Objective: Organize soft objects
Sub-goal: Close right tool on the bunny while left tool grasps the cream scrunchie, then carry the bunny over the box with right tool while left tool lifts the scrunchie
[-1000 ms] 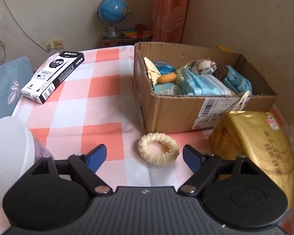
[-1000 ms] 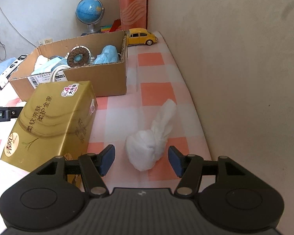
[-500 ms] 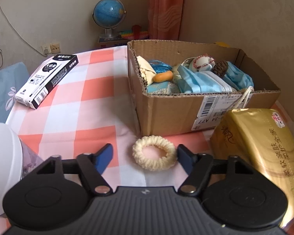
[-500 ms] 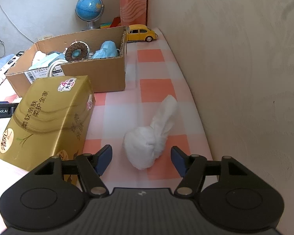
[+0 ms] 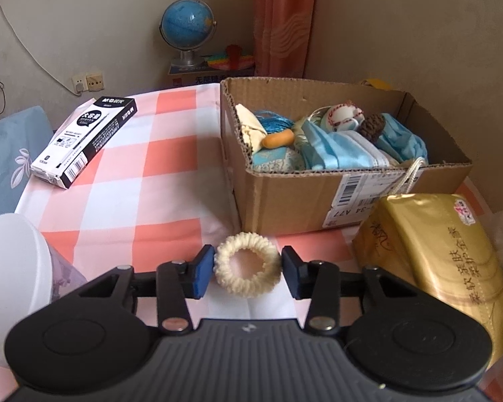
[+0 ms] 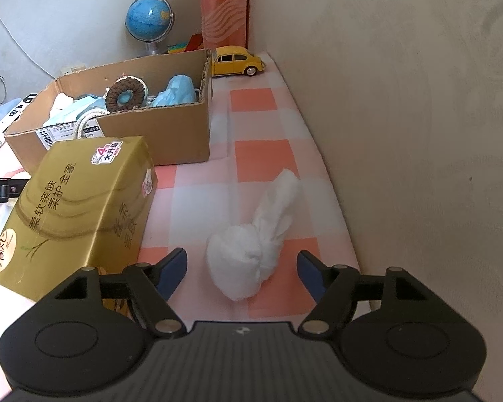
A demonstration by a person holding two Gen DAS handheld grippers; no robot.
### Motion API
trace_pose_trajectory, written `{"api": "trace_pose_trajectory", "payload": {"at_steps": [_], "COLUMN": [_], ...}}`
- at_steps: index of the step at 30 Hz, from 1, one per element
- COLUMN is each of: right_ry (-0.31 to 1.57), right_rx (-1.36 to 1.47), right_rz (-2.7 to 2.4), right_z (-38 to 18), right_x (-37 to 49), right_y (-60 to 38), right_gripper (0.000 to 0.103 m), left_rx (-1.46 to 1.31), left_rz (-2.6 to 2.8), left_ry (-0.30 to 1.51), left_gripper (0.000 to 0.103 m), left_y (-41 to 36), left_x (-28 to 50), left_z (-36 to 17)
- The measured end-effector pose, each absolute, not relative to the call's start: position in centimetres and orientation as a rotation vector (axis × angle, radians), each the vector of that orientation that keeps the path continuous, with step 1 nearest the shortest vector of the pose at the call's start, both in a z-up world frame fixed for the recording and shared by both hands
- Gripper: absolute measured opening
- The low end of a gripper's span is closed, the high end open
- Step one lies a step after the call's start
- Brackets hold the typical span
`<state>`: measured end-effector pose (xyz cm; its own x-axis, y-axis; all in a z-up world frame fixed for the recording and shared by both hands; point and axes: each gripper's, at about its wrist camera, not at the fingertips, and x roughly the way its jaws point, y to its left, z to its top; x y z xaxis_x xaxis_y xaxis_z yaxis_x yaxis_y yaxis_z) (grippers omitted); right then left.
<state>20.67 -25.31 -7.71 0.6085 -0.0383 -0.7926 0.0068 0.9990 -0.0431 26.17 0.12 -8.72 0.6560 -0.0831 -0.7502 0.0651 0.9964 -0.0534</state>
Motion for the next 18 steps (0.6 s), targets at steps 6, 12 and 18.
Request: {"api": "trace_pose_trajectory", "payload": {"at_steps": [6,12,18], "right_ry": [0.913,0.891,0.831], "right_rx": [-0.070,-0.065,-0.057], "right_rz": [-0.025,-0.011,0.019], "right_z": [-7.7,-6.6,-4.1], "right_x": [20.7,19.9,18.7], "right_y": [-24.7,-24.6,-24.4], "right_gripper": [0.044,0.039,0.039], "left_rx": [-0.008,-0.002,0.007], "left_rz": [-0.099,-0.126,-0.171], "left_ry": [0.844,0.835,0.806], "left_gripper": [0.043,0.043,0.043], "left_y": [0.3,0.6,0.4], "left_x": [25.4,24.0,22.5], "left_z": [-7.5,-5.3,-2.3]}}
